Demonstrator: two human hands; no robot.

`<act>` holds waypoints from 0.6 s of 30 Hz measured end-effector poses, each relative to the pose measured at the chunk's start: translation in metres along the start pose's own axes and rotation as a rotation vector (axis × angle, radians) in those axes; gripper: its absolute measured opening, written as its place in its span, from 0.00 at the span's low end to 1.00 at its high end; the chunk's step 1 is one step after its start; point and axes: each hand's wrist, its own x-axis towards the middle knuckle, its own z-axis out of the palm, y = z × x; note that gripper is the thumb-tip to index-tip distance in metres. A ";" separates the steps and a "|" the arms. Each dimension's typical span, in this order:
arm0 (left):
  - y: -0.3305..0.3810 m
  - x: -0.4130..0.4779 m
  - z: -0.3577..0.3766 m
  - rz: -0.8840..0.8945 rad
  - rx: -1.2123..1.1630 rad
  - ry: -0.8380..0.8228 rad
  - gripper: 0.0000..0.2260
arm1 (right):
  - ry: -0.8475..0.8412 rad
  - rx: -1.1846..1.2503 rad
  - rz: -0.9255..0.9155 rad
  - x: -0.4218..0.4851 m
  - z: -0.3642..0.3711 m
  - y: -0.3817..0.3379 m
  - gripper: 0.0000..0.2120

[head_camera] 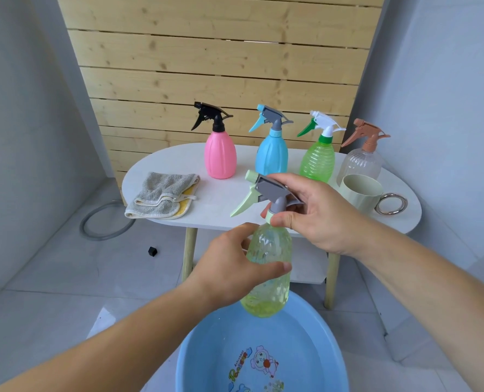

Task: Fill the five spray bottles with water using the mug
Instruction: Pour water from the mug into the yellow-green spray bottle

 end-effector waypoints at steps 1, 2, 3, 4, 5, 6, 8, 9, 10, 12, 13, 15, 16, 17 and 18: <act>0.000 0.001 0.000 -0.001 0.006 0.001 0.25 | 0.001 -0.007 0.003 0.000 0.000 0.001 0.29; 0.001 0.001 0.000 -0.001 0.009 -0.003 0.26 | 0.006 -0.008 0.008 0.000 0.000 0.002 0.29; 0.000 0.002 -0.002 0.000 0.013 -0.002 0.27 | 0.019 0.000 0.012 0.000 0.001 0.003 0.28; 0.000 0.003 -0.005 0.002 0.019 0.006 0.28 | 0.041 0.014 0.013 0.001 0.002 0.004 0.28; 0.000 0.005 -0.008 0.005 0.024 0.018 0.28 | 0.072 0.028 0.021 0.001 0.004 0.006 0.28; -0.001 0.008 -0.012 0.008 0.021 0.034 0.28 | 0.106 0.046 0.036 0.002 0.005 0.008 0.28; 0.000 0.011 -0.021 0.003 -0.006 0.065 0.27 | 0.149 0.069 0.066 0.004 0.005 0.010 0.27; 0.000 0.013 -0.025 0.002 -0.014 0.075 0.26 | 0.147 0.069 0.066 0.006 0.005 0.009 0.24; 0.000 0.014 -0.028 0.007 -0.010 0.076 0.25 | 0.128 0.076 0.063 0.007 0.005 0.009 0.20; 0.001 0.013 -0.033 0.017 0.009 0.055 0.24 | 0.070 0.152 0.067 0.010 0.008 0.008 0.13; 0.001 0.012 -0.035 0.020 0.000 0.034 0.24 | 0.050 0.213 0.077 0.011 0.011 0.008 0.11; 0.000 0.010 -0.035 0.027 -0.042 -0.014 0.22 | 0.029 0.334 0.096 0.014 0.017 0.008 0.11; 0.000 0.009 -0.035 0.030 -0.058 -0.027 0.21 | 0.020 0.379 0.099 0.015 0.019 0.008 0.11; -0.001 0.009 -0.035 0.032 -0.070 -0.030 0.21 | 0.015 0.407 0.095 0.016 0.020 0.009 0.11; -0.001 0.009 -0.034 0.037 -0.077 -0.027 0.21 | 0.016 0.414 0.085 0.017 0.021 0.009 0.10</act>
